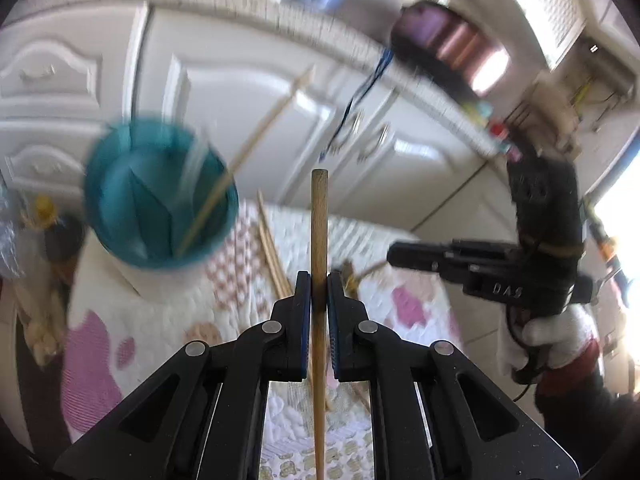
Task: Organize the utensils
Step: 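Lift the chopstick with the left tool and lower it into the teal holder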
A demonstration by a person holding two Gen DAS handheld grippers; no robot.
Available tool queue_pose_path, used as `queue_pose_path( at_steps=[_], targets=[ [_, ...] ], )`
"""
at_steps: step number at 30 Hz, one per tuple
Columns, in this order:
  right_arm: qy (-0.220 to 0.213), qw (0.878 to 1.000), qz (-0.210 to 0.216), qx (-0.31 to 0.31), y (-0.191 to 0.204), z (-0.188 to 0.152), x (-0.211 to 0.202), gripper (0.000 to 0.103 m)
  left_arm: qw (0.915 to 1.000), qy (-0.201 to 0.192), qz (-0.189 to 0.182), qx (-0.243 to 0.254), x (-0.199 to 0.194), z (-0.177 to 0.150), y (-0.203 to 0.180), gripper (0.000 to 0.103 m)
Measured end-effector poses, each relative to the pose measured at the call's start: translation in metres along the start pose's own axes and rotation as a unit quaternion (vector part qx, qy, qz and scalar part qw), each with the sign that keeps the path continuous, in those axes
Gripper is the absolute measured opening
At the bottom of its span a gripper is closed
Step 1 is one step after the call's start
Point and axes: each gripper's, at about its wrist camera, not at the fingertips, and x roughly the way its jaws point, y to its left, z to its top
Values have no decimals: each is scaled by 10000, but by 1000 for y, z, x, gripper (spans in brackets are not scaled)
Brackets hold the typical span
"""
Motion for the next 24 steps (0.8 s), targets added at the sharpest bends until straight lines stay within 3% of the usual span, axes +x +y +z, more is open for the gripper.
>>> queue_pose_path(
  at_steps=[3,5,10,14,19,21,24],
  targets=[
    [-161,9997,29,-178,8,2,-17,7,9993,-354,93,94,-25,12,4,7],
    [-68,9995,-178,-255,10,5,-13,7,9986,-500,185,47,-33,18,6,7],
    [617,9959,-606,-270,2,-7,47,9,9981,-588,201,-35,-41,20,12,6],
    [1109,9905,-807,108,-20,-23,97,9,9982,-560,210,-23,-46,17,12,6],
    [1305,9854,-1018,386,-36,-25,125,9,9981,-553,255,-7,-53,18,15,6],
    [1282,9872,-787,522,-38,-24,131,9,9979,-580,278,-4,-55,19,15,6],
    [1316,9874,-797,376,-34,-26,136,8,9971,-691,311,16,-66,24,15,6]
  ],
)
